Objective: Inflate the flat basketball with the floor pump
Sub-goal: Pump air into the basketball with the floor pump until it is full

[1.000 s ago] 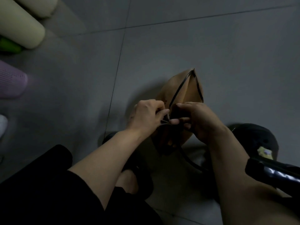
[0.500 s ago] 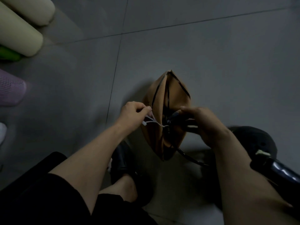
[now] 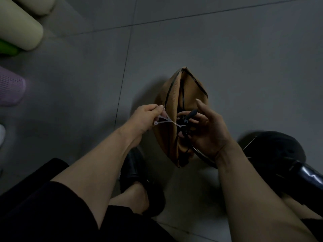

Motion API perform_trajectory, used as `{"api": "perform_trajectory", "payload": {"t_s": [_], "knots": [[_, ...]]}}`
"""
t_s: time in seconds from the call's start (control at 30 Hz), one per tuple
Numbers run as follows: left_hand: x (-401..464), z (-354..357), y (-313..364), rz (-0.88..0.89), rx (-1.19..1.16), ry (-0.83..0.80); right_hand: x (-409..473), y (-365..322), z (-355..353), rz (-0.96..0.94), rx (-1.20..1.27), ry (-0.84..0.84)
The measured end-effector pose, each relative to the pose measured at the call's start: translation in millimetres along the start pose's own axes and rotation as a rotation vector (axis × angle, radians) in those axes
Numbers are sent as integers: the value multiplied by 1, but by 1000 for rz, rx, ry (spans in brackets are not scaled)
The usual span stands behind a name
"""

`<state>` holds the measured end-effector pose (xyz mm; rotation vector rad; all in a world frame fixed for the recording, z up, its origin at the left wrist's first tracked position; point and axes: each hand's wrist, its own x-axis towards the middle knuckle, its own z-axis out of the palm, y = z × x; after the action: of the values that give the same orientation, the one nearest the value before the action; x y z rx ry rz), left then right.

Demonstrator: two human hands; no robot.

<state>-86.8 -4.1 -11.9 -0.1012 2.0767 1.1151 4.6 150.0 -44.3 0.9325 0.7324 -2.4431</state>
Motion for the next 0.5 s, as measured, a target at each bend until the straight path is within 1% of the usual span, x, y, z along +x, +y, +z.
{"api": "perform_trajectory", "payload": {"t_s": [0.13, 0.27, 0.33, 0.4, 0.5], "knots": [[0, 2, 1, 28, 45, 63, -2, 0, 0, -66, 18, -57], [-6, 11, -4, 67, 54, 130, 1, -3, 3, -117, -154, 7], [-10, 14, -5, 69, 29, 154, 0, -2, 3, -115, -170, 6], [-11, 15, -6, 93, 19, 178, -2, 1, 3, -108, -126, -18], [-13, 14, -6, 113, -12, 173, -6, 4, 0, -109, 13, -90]]}}
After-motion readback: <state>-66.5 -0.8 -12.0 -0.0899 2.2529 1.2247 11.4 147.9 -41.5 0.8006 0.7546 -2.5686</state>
